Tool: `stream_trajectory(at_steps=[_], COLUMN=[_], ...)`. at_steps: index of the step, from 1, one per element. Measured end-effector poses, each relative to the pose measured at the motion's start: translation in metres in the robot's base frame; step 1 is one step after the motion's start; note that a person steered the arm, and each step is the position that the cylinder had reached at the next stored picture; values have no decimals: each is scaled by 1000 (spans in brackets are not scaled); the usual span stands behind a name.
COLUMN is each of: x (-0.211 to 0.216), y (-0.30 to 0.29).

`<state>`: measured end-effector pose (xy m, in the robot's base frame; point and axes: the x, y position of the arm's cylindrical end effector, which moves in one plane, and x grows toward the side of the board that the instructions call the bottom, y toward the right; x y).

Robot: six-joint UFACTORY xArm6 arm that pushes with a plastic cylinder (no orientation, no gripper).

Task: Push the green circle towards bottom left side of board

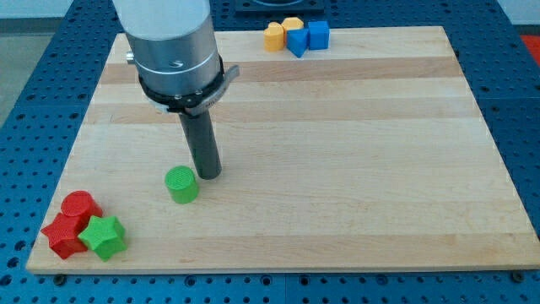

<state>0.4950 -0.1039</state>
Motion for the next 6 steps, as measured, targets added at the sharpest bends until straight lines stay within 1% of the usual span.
stream_trajectory(at_steps=[1,2,4,5,6], x=[27,39,40,40,41], y=[-18,-32,-67,-72,-62])
